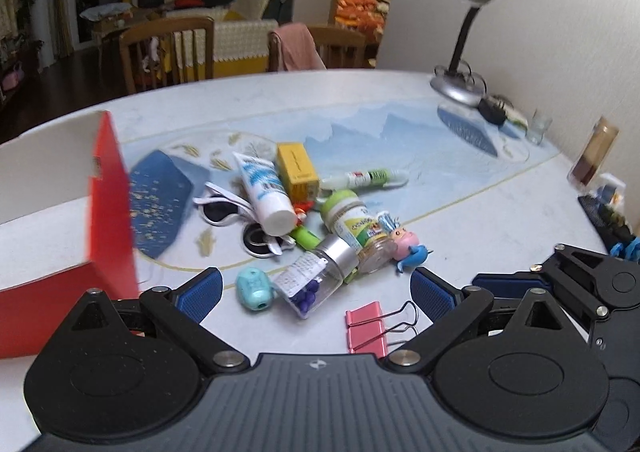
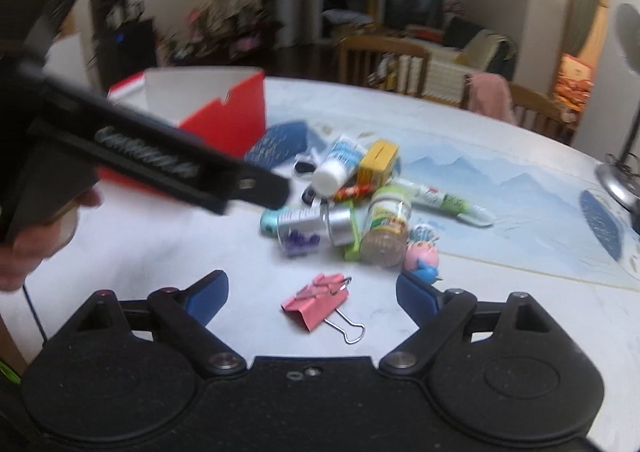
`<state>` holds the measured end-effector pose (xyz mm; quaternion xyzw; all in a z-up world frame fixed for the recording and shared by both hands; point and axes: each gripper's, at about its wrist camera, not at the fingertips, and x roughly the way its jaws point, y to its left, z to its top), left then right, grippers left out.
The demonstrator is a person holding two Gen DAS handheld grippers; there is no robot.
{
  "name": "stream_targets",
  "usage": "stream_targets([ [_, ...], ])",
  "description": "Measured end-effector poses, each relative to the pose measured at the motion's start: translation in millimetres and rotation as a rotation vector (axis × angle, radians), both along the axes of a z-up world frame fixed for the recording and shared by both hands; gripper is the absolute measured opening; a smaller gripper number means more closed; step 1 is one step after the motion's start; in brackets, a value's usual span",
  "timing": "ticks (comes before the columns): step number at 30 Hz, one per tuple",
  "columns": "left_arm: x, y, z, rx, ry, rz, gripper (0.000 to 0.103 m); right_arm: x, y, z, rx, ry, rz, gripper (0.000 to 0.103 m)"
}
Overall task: Organize rigid objects
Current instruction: 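Grasp the pink binder clip with the right gripper while the left grasps the pill bottle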
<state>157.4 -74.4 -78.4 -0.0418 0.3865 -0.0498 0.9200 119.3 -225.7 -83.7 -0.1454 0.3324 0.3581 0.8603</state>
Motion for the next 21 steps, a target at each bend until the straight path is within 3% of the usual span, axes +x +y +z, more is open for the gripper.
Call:
stream_targets([
  [4, 20, -9, -18, 0.050, 0.029, -0.036, 0.101, 15, 3, -20, -0.041, 0.027, 0.091, 0.088],
  [10, 46, -10, -37, 0.062, 0.075, -0.052, 0.101, 35, 9, -48, -0.086, 0.057, 0.217, 0.084],
  [14, 57, -12, -48, 0.079, 0.106, -0.052, 0.100, 48, 15, -65, -0.119, 0.071, 0.257, 0.075],
  [21, 65, -12, -59, 0.076, 0.134, -0.068, 0.095, 58, 17, -74, -0.105, 0.068, 0.330, 0.072],
])
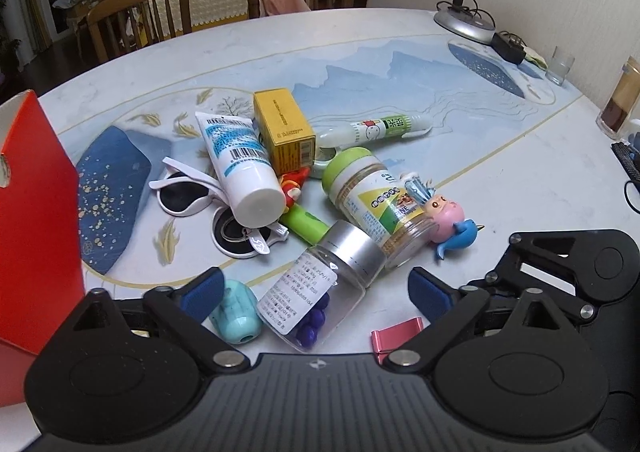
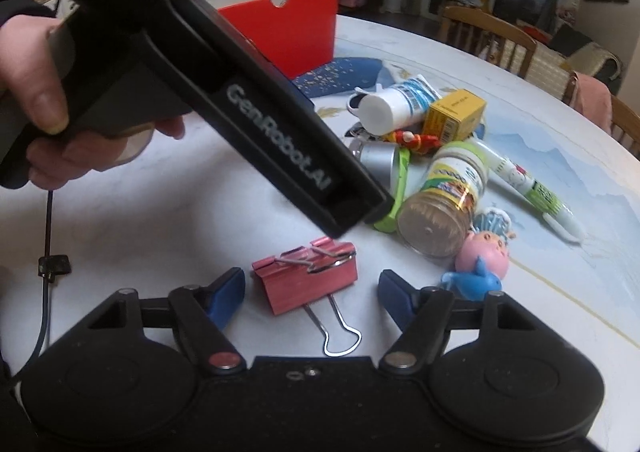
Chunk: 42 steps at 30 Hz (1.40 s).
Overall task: Organize rigid objects
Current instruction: 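Grasp the pink binder clip with the right gripper while the left grasps the pill bottle, then carry the pink clip and pill bottle into the box with both grippers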
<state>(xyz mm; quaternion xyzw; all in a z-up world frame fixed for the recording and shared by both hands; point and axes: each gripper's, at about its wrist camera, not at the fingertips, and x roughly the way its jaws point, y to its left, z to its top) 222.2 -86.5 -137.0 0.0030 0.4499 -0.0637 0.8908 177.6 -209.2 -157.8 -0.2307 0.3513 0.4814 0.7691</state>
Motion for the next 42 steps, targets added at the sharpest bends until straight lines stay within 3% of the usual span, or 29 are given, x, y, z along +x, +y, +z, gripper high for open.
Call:
stream_targets([
  [3, 2, -3, -2, 0.002, 0.011, -0.030, 0.089, 3, 2, -1, 0.011, 0.001, 0.031, 0.068],
  [9, 4, -9, -5, 0.027, 0.030, -0.059, 0.063, 2, 6, 0, 0.025, -0.004, 0.074, 0.057],
  [11, 4, -8, -6, 0.030, 0.036, -0.050, 0.052, 0, 6, 0, 0.024, -0.007, 0.076, 0.057],
  [15, 1, -6, -5, 0.036, 0.028, -0.034, 0.043, -1, 4, 0, 0.024, -0.003, 0.068, 0.057],
  [23, -10, 1, 6, 0.008, 0.019, 0.009, 0.042, -6, -10, 11, 0.032, 0.003, 0.008, 0.057],
  [31, -35, 24, 42, -0.047, -0.019, 0.046, 0.042, -9, -22, 49, 0.081, 0.001, -0.087, 0.057],
  [42, -63, 95, 92, -0.079, -0.071, 0.109, 0.042, -13, 25, 108, 0.124, -0.037, -0.168, 0.057],
])
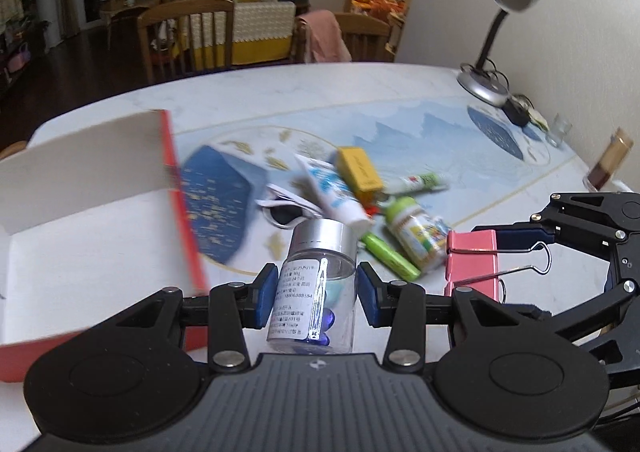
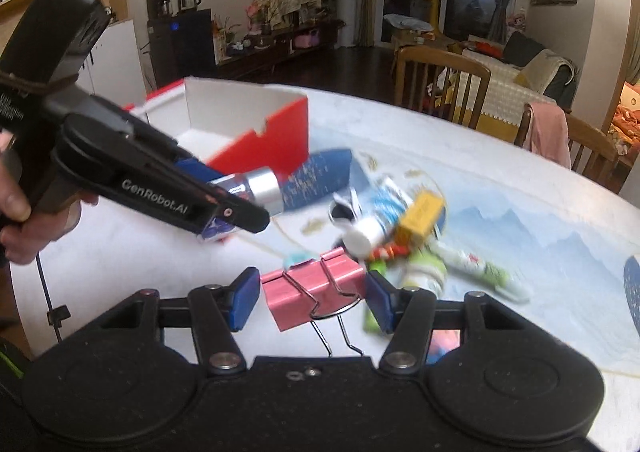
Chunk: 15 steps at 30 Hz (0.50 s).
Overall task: Organize rigid objects
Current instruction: 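Carry the pink clip and pill bottle into the box with both grippers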
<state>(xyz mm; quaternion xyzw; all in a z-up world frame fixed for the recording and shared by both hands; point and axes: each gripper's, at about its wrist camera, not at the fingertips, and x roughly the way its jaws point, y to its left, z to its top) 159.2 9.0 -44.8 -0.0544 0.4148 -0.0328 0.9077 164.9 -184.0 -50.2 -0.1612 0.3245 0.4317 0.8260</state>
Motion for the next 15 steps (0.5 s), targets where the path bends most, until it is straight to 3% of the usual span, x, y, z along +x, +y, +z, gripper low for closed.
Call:
stream_targets([
  [9, -18, 82, 23, 0.030, -0.032, 0.065, 0.042, -4, 81, 29, 0.039, -0.030, 0.017, 0.057],
  [15, -19, 146, 19, 0.053, -0.007, 0.129, 0.042, -2, 145, 32, 0.027, -0.043, 0.047, 0.056],
])
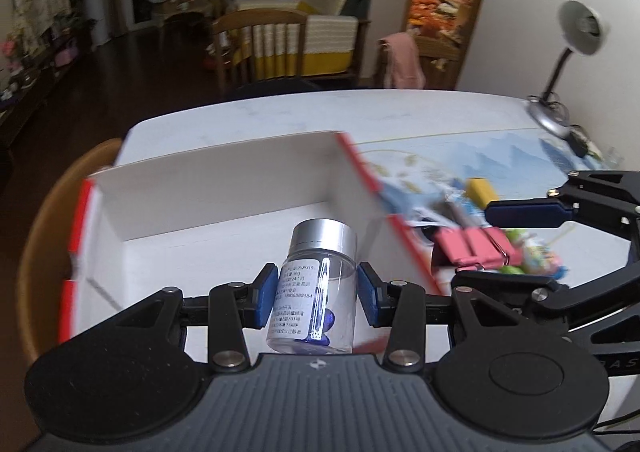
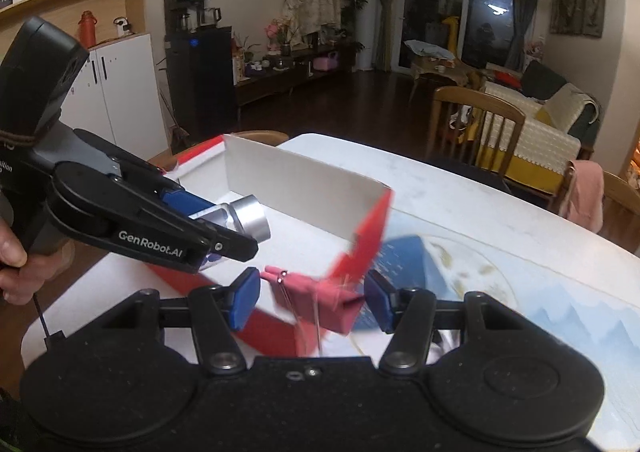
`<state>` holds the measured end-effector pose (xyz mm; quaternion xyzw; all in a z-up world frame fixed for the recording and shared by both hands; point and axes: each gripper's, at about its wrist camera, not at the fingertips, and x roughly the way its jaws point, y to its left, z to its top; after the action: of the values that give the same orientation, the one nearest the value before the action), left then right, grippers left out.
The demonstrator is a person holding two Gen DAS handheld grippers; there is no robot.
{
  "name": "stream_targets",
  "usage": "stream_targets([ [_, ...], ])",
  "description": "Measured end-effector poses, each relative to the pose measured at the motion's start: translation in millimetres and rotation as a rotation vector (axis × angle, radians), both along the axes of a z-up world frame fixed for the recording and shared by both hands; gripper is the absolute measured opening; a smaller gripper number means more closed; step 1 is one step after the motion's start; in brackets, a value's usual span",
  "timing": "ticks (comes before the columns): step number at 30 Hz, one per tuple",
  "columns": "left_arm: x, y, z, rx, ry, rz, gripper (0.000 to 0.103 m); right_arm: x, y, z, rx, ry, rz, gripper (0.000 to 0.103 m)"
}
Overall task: Organize rigid objects
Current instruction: 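Carry the pink clip and pill bottle into the box with both grippers, then open both grippers to drop the clip and bottle, then withdraw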
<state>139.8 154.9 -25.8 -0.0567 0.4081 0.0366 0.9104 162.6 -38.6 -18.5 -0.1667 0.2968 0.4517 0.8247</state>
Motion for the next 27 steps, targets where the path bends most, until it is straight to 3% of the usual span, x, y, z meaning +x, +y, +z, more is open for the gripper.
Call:
stream_targets([
  [3, 3, 28, -7, 0.019, 0.025, 0.025, 0.042, 4, 31, -5, -0.017, 0.014, 0.005, 0.050],
  [5, 6, 44, -13, 0.040, 0.041, 0.030, 0.042, 8, 49, -12, -0.037, 0.037, 0.004, 0.024],
  [6, 8, 53, -16, 0.051, 0.051, 0.037, 0.042, 11, 58, -15, -0.043, 0.054, -0.001, 0.018],
  [12, 32, 79, -41, 0.083, 0.136, 0.027, 0.042, 23, 95, -44, -0.111, 0.093, 0.007, 0.021],
  [21, 59, 87, -85, 0.098, 0.322, -0.013, 0.042, 22, 112, -65, -0.154, 0.133, -0.001, 0.025],
  [27, 65, 86, -88, 0.106, 0.378, -0.028, 0.042, 23, 111, -68, -0.155, 0.147, -0.020, 0.028],
])
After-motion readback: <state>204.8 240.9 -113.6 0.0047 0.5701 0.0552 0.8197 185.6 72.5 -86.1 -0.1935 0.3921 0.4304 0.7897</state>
